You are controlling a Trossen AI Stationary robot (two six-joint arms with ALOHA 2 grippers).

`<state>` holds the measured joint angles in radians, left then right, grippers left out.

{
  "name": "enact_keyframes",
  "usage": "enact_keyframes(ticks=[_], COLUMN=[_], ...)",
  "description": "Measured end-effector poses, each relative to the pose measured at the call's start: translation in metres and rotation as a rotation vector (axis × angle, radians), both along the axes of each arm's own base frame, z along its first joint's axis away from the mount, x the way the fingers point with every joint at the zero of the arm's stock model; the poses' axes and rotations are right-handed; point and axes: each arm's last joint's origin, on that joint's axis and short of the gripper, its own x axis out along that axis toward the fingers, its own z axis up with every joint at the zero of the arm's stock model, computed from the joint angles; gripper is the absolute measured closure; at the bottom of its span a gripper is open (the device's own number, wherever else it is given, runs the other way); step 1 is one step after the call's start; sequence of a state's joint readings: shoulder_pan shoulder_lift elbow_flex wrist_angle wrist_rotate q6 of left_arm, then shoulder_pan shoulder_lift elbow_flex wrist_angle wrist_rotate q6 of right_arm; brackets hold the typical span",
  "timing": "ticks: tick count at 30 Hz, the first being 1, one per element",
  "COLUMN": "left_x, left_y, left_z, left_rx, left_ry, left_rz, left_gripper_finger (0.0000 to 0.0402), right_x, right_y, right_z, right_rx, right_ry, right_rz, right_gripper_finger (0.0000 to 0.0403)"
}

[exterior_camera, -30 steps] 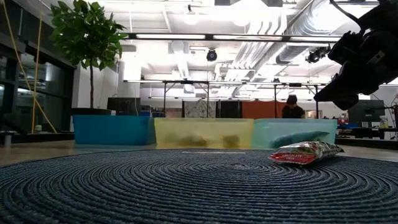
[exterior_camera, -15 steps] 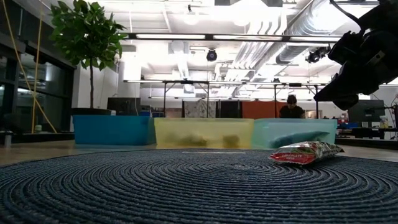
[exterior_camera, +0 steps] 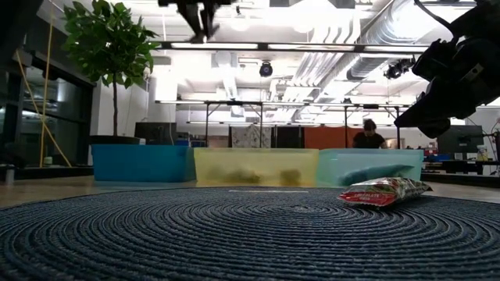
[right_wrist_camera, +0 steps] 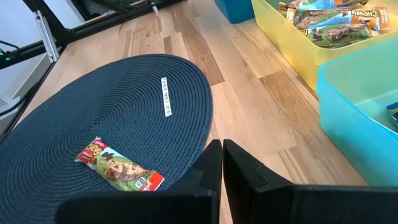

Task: Pick and place Granola Bars by type
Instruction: Put the red granola bar into the blue bin

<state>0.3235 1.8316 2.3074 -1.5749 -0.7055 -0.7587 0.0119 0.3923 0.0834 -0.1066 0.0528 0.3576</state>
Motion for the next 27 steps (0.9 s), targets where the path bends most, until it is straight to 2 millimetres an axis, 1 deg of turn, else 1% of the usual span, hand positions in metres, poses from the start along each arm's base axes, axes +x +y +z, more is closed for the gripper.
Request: enact_keyframes(ticks=[2,5,8,12,16,22,27], left_x=[0.008,0.018,0.023,0.022,0.017,0.014,0.01], left_y=[0.006,0.015,0.018,0.024,0.031,0.044,0.054], left_z=[-0.013,-0.039,-0.063,-0.09,-0.113,-0.153,-0.19], left_rx=[-0.048,-0.101,-0.126,-0.161,-0.196,-0.299,-0.389], left_ry=[0.001,0.063,0.13,0.212,0.279,0.309,0.31], left_rz=[0.022,0.063,0.1,0.143,0.187,0.203,0.169], left_gripper_finger=[0.0303,0.0309,0.0324,0.0341,0.0345,0.0346,0.0346], right_x=[0.0,0.0,0.0,0.0,0.0,0.0,0.0], right_y=[0.0,0.0,0.0,0.0,0.0,0.0,0.0], right_z=[0.0,0.0,0.0,0.0,0.0,0.0,0.0], right_rx=[0.0,0.0,0.0,0.0,0.0,0.0,0.0], right_ry=[0.0,0.0,0.0,0.0,0.0,0.0,0.0], right_rz=[0.0,0.0,0.0,0.0,0.0,0.0,0.0], right_gripper_finger=[0.0402,0.0402,0.0402,0.0402,0.0402,0.0402,0.0402])
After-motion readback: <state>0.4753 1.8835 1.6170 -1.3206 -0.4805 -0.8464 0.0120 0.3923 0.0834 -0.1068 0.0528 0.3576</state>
